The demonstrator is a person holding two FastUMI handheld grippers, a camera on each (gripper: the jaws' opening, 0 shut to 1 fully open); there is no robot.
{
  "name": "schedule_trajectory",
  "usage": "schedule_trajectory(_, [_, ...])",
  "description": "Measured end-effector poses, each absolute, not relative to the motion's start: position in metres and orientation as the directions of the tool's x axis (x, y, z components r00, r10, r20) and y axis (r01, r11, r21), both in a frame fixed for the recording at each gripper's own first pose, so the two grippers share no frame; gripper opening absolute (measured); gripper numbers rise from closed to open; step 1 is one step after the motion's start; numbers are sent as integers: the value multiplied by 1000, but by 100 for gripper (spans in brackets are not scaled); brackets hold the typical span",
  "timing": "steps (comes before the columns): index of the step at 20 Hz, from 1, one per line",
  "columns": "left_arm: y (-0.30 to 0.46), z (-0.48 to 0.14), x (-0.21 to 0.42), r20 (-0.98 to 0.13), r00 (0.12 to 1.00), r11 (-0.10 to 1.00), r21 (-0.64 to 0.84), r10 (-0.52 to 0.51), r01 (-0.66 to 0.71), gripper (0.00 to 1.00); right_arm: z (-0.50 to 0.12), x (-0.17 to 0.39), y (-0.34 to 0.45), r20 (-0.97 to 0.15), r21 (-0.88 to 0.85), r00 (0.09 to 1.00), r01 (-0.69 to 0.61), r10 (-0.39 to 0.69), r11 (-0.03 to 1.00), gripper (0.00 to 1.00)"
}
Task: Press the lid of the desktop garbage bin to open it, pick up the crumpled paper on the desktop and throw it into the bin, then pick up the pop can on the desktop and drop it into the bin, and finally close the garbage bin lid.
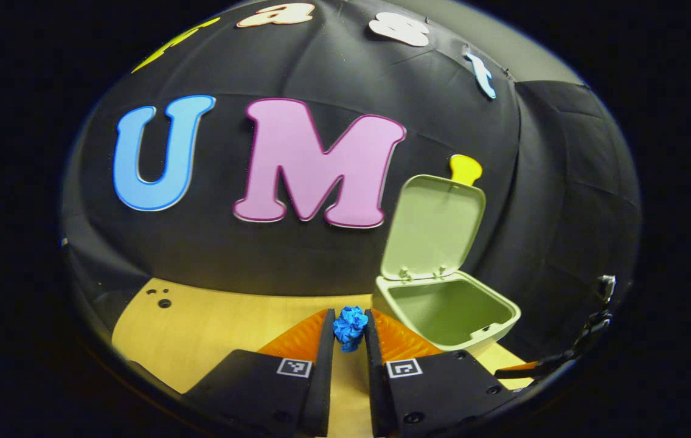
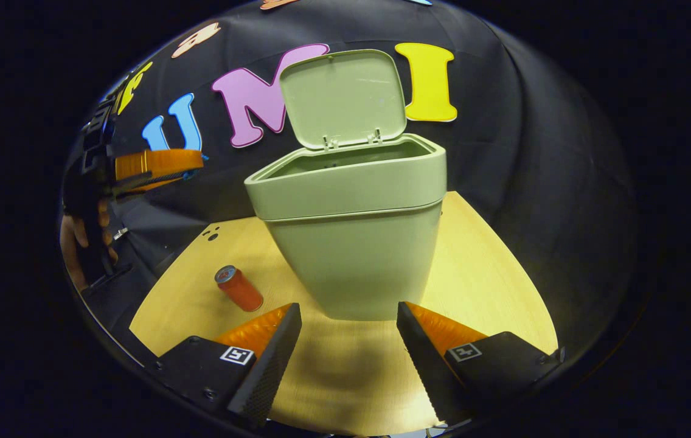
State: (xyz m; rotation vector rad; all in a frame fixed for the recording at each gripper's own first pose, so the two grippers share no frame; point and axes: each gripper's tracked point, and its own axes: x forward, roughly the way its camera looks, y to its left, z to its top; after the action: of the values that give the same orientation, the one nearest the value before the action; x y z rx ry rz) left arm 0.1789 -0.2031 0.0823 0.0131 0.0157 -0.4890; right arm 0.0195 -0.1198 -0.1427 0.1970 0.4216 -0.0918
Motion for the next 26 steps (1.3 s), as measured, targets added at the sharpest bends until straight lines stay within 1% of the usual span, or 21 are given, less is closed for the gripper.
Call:
schedule_trajectory(1, [-213, 82, 178, -17, 872, 872, 13, -489, 489, 34, -145, 18, -124, -425, 164, 903, 139, -57, 977, 99])
schedule_trajectory(2, [-224, 82, 178, -17, 861, 861, 21, -509, 509, 30, -148, 16, -125, -432, 163, 900, 144, -60, 976, 99])
schedule_trajectory(8, [-277, 74, 177, -46, 793, 792, 29, -608, 609, 31, -152, 18, -135, -444, 165, 894, 150, -63, 975, 99])
schedule_trajectory(11, [-291, 67, 179, -64, 770, 769, 41, -635, 638, 31, -157, 15, -133, -455, 173, 888, 157, -62, 972, 99])
schedule_trajectory(14, [-304, 57, 185, -96, 749, 748, 57, -656, 662, 33, -161, 14, -130, -460, 177, 885, 163, -65, 971, 99])
schedule_trajectory(17, [-316, 55, 183, -102, 728, 725, 72, -678, 685, 35, -165, 12, -128, -467, 178, 882, 168, -67, 970, 99])
schedule_trajectory(18, [-317, 56, 182, -98, 725, 721, 79, -681, 688, 40, -165, 12, -127, -470, 180, 880, 170, -67, 969, 99])
schedule_trajectory(19, [-318, 56, 184, -96, 727, 721, 91, -680, 687, 46, -165, 11, -126, -469, 181, 881, 172, -69, 968, 100])
schedule_trajectory(21, [-316, 59, 181, -88, 725, 716, 116, -683, 689, 64, -164, 13, -125, -465, 180, 882, 177, -75, 968, 99])
schedule_trajectory(22, [-311, 62, 181, -79, 734, 724, 124, -674, 679, 87, -163, 14, -123, -464, 180, 883, 177, -75, 968, 99])
schedule_trajectory(23, [-306, 64, 183, -69, 744, 734, 127, -664, 667, 92, -163, 15, -121, -464, 179, 883, 176, -74, 968, 99])
schedule_trajectory(24, [-298, 65, 183, -58, 754, 745, 121, -654, 656, 96, -163, 16, -119, -465, 179, 883, 173, -72, 969, 99])
schedule_trajectory(26, [-275, 69, 182, -35, 781, 774, 110, -624, 624, 96, -163, 18, -109, -466, 177, 883, 163, -63, 971, 99])
